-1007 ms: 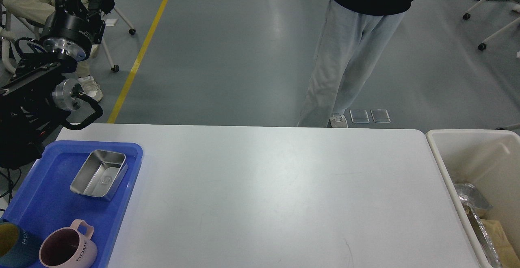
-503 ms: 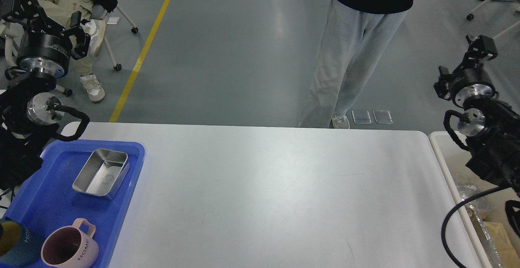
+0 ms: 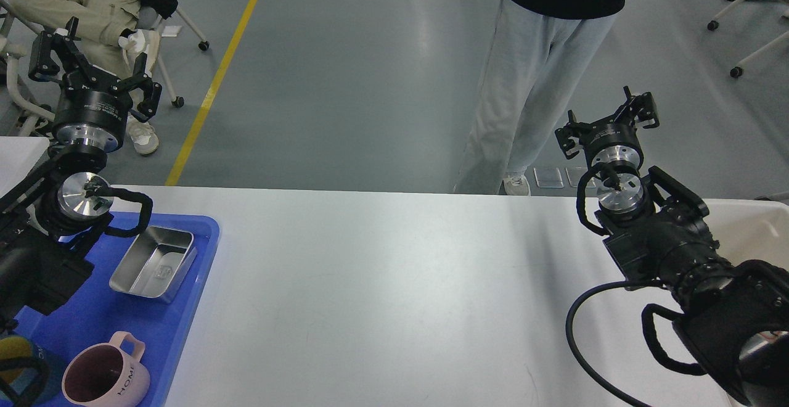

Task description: Tidy desktop

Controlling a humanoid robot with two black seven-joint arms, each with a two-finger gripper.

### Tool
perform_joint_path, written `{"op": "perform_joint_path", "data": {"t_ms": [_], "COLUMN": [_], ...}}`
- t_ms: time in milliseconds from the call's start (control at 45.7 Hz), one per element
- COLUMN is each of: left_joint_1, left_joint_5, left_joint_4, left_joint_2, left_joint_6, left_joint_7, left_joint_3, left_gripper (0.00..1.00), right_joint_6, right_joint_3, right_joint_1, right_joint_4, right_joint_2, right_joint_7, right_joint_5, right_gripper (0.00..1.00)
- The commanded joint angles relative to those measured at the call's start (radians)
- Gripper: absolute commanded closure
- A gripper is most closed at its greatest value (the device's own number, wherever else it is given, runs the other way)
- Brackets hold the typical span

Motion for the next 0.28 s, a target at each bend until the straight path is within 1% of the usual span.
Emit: {"op": "perform_joint_path", "data": {"t_ms": [0, 263], "left_joint_1": [0.012, 0.014], "left_joint_5": [-0.001, -0.016], "left_joint_4": [0.021, 0.047], "left_joint_2": [-0.026, -0.036], "left_joint_6": [-0.051, -0.057], "left_joint_7": [0.001, 0.001], "left_joint_3": [-0.028, -0.046], "left_gripper": [0.04, 0.04], "right_joint_6": [0.024, 0.03], "right_joint_3": [0.027, 0.02], "right_joint_1": [-0.018, -0.035], "right_joint_4": [0.0, 0.003], "right_joint_2": [0.022, 0.019], "right_joint_7": [0.0, 0.009], "right_joint_5": [-0.004, -0.018], "right_gripper": [0.0, 0.0]}}
